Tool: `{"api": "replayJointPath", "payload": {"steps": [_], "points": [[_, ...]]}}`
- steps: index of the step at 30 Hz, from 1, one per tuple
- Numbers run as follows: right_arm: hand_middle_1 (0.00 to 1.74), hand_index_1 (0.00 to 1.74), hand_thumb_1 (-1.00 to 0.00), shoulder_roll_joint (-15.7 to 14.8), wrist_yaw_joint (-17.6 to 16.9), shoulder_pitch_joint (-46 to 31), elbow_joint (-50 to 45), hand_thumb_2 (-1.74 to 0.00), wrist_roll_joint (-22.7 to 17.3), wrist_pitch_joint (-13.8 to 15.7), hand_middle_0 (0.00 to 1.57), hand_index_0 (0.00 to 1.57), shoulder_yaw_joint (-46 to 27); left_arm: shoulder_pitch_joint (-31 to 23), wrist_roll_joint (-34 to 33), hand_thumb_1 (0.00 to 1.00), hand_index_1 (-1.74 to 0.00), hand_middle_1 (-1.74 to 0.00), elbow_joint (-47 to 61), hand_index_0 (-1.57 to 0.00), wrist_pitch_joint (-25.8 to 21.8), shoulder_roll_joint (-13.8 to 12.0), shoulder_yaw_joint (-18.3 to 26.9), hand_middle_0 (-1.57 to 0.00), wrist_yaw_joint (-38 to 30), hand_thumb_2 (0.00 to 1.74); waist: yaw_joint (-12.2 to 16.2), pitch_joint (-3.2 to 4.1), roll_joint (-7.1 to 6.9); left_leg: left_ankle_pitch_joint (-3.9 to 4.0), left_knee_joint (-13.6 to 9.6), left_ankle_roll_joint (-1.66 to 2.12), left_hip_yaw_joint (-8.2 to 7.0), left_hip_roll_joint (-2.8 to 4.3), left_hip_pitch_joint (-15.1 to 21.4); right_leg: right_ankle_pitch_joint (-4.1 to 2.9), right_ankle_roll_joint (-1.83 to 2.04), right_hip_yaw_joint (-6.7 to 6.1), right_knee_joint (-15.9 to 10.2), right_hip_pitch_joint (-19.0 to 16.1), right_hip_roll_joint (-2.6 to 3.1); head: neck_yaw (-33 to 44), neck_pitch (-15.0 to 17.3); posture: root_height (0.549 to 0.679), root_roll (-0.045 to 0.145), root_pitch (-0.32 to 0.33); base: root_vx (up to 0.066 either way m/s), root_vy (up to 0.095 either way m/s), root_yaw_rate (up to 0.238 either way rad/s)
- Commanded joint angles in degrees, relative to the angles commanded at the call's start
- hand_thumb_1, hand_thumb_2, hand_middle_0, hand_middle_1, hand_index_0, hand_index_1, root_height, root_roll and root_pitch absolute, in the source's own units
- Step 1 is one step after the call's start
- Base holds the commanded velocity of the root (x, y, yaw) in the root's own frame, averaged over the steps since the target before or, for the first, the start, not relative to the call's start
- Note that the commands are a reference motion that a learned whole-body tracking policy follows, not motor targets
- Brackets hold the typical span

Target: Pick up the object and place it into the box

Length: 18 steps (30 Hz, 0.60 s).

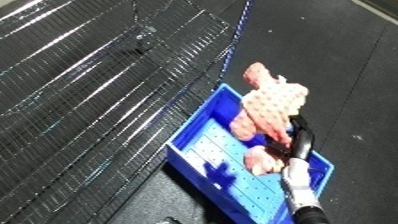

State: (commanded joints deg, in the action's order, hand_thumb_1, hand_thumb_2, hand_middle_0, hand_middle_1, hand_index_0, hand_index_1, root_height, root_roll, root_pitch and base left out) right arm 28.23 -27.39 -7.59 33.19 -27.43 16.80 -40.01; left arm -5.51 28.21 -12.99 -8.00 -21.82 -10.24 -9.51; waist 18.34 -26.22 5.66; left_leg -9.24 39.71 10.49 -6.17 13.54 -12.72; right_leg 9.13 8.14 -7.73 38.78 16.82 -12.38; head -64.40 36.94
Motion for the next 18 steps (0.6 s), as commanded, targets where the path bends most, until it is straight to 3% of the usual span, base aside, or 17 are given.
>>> {"api": "replayJointPath", "payload": {"steps": [5,18], "points": [[0.0,0.0,0.0,0.8,0.3,0.3,3.3,0.0,-1.0,0.0,0.0,0.0,-0.3,-0.2,-0.4,1.0,-1.74,-1.74,0.4,-1.57,-0.3,-0.4,0.2,-1.57,0.1,1.74,-0.5,0.47,0.18,0.29,-0.8,0.12,-0.05,-0.1,0.1,0.15,0.08,0.2,-0.9,-0.3,0.01,0.4,0.3,0.634,0.091,-0.212,0.005,-0.003,0.01],[0.0,0.0,0.0,0.4,1.6,0.4,2.2,0.0,-2.3,0.3,0.0,0.0,1.1,-0.9,-0.5,1.0,-1.74,-1.74,1.6,-1.57,-0.4,-0.2,1.2,-1.57,0.4,1.74,-1.9,1.1,-0.15,0.9,-2.6,0.2,-0.04,-0.32,1.0,0.57,0.35,0.79,-2.1,-1.3,0.11,2.1,1.0,0.638,0.088,-0.202,0.009,-0.001,0.013]]}}
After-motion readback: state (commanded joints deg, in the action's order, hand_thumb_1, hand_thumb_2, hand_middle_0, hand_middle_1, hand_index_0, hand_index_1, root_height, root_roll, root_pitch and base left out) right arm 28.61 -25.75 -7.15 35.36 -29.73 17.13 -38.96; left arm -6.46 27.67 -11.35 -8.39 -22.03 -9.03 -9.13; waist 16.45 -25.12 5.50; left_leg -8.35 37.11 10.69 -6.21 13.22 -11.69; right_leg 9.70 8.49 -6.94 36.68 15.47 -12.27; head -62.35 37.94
